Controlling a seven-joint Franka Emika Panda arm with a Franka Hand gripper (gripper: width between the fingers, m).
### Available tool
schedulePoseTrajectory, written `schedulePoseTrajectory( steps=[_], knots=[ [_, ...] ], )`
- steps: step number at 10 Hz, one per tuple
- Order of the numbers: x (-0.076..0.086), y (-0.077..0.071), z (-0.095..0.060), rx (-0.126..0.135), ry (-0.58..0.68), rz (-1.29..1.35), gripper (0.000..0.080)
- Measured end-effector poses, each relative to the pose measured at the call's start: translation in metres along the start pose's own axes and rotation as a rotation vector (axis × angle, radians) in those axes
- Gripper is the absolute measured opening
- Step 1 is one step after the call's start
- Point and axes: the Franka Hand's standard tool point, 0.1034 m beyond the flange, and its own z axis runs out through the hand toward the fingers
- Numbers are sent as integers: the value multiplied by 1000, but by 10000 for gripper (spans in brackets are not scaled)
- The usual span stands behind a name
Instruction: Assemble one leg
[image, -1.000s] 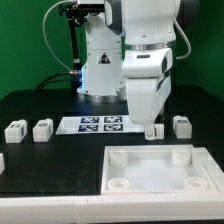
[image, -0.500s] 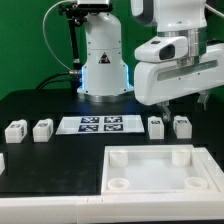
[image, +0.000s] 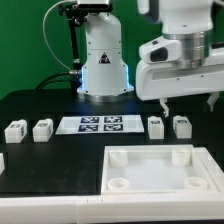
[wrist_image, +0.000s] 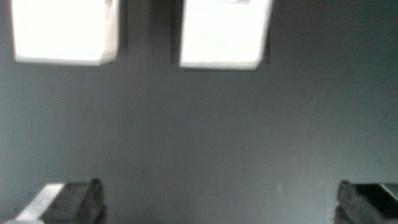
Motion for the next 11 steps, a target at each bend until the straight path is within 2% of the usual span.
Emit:
schedulePoseTrajectory(
  steps=[1, 2, 4, 5, 6, 8, 9, 10, 11],
  knots=[
    [-8, 3, 6, -5, -24, 1, 649],
    [-16, 10, 14, -23, -145, 12, 649],
    [-14, 4, 17, -39, -333, 31, 649],
    [-16, 7, 15, -43, -467, 25, 649],
    [-9, 7, 18, -39, -498, 30, 649],
    [-21, 8, 17, -54, -719, 38, 649],
    [-25, 3, 20, -94, -827, 102, 649],
    [-19, 0, 29, -91, -812, 108, 649],
    [-19, 0, 27, -90, -812, 104, 649]
  ],
)
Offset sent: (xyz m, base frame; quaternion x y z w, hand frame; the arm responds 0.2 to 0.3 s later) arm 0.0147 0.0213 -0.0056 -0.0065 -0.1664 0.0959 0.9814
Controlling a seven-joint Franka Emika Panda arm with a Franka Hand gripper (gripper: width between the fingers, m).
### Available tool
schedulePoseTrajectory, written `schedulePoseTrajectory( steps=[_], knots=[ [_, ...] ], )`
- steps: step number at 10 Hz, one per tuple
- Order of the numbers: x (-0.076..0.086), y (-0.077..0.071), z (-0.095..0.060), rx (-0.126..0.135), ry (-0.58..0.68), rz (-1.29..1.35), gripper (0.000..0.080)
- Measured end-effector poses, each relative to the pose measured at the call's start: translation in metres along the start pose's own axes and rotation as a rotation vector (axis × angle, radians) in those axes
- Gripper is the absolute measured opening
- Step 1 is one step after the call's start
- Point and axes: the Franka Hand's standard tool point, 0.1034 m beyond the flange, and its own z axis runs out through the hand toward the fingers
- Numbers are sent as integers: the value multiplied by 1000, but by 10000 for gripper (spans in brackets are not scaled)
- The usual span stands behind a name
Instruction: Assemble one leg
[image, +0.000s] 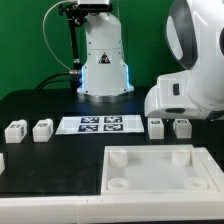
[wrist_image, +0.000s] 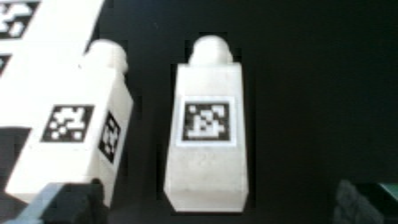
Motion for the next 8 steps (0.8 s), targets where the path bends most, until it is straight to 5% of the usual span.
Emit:
schedulePoseTrajectory(
  steps=[3, 6, 8],
  knots=[
    [-1, -2, 6, -6, -10, 5, 649],
    [0, -5, 38, -15, -3, 11, 649],
    [0, -6, 46, -19, -1, 10, 649]
  ],
)
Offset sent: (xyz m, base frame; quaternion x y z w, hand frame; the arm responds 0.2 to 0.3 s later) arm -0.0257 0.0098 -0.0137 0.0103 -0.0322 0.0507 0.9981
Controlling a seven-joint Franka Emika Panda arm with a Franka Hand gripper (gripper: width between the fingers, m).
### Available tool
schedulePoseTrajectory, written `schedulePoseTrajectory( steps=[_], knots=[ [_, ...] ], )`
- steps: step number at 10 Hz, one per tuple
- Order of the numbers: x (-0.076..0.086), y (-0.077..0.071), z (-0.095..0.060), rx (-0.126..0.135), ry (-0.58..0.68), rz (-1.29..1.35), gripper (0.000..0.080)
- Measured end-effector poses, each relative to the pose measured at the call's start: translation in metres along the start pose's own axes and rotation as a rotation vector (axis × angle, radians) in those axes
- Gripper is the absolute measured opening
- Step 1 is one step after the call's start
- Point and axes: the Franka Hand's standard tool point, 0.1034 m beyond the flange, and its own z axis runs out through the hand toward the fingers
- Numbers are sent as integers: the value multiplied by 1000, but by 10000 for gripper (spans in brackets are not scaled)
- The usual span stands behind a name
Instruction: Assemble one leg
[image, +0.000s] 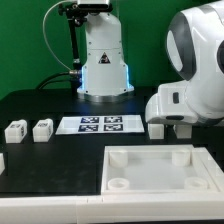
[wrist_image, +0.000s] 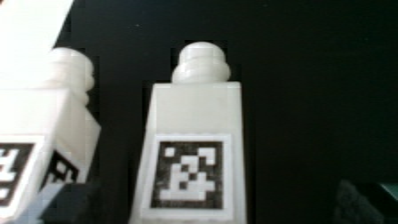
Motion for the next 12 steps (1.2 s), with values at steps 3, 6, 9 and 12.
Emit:
schedulePoseTrajectory(
  steps=[3, 6, 9, 12],
  knots=[
    [0, 0, 0, 0, 0, 0, 428],
    [0, 0, 0, 0, -1, -1, 291],
    [0, 0, 0, 0, -1, -1, 290],
    [3, 16, -36, 8, -5, -84, 291]
  ],
)
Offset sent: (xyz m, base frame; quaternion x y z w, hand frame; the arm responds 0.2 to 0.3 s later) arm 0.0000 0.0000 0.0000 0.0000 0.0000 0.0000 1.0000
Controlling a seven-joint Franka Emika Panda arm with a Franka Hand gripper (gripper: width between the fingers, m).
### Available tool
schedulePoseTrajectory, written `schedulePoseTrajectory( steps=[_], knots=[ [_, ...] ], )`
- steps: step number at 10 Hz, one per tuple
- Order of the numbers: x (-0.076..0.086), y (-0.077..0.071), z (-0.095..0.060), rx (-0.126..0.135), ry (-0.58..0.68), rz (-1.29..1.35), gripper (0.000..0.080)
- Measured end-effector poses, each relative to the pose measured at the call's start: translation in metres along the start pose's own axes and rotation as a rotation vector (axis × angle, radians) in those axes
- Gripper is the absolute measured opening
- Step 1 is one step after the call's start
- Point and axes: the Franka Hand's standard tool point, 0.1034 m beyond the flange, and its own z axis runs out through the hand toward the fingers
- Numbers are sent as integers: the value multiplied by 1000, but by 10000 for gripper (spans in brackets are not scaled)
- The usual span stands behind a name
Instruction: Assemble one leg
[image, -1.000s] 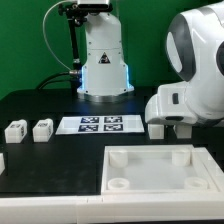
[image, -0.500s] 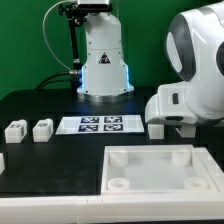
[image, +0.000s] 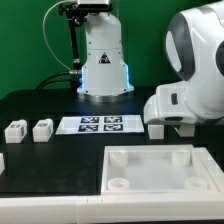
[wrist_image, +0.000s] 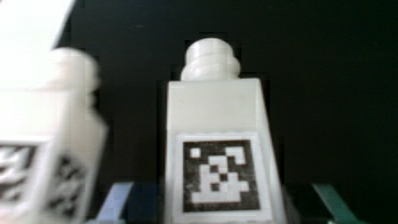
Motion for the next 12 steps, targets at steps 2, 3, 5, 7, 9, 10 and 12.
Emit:
schedulePoseTrajectory(
  steps=[2, 3, 5, 7, 9, 10, 12],
  knots=[
    [-3, 11, -41, 15, 37, -15, 291],
    [-11, 16, -62, 23, 73, -22, 291],
    [-29, 29, -90, 30, 103, -33, 292],
    [-38, 28, -115, 41, 372, -22, 292],
    [-30, 27, -116, 51, 571, -22, 292],
    [-26, 28, -121, 53, 687, -31, 292],
    [-5, 56, -166, 22, 847, -105, 292]
  ],
)
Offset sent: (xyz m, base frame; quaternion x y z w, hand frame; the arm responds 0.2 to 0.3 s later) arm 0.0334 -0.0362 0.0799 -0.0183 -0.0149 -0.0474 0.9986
